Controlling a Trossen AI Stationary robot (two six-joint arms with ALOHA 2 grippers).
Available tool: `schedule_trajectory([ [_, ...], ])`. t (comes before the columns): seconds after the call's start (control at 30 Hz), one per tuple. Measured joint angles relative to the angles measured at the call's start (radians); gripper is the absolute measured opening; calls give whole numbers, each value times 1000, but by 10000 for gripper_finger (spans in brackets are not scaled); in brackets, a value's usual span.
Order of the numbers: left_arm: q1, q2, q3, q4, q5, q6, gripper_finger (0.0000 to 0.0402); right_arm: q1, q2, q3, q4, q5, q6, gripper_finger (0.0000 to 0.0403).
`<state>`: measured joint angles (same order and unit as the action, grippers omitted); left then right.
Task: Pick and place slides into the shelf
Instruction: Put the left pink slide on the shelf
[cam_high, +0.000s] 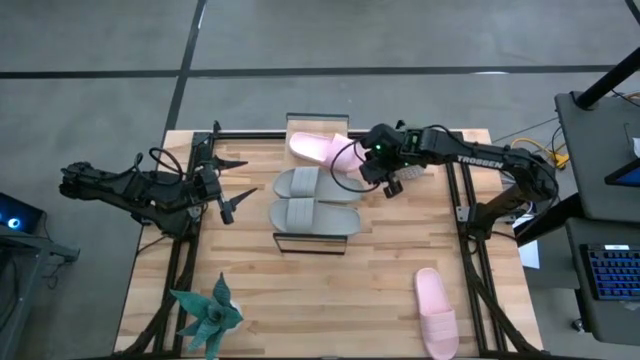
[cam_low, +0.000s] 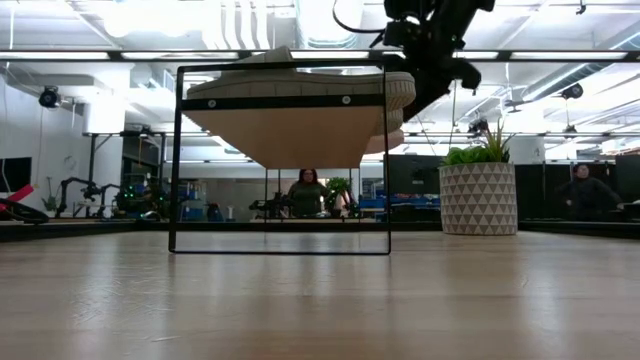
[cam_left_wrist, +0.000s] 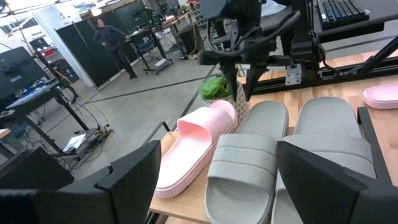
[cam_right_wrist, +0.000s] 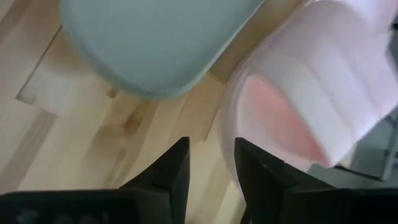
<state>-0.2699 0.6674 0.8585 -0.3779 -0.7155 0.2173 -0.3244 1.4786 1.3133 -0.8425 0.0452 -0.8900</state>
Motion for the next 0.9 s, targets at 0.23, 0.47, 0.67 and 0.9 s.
schedule_trajectory([
  [0.23, 0, 0, -1, -7, 0, 0, 299, -1, -114, -86, 72, -25, -5, 99],
  [0.47, 0, 0, -1, -7, 0, 0, 299, -1, -337, -371, 527, -111, -143, 77],
  [0.67, 0, 7, -1, -6, 0, 0, 299, -1, -392, -559, 699, -82, -362, 80],
  [0.9, 0, 40, -2, -6, 0, 3, 299, -1, -378, -626, 838, -71, -353, 143],
])
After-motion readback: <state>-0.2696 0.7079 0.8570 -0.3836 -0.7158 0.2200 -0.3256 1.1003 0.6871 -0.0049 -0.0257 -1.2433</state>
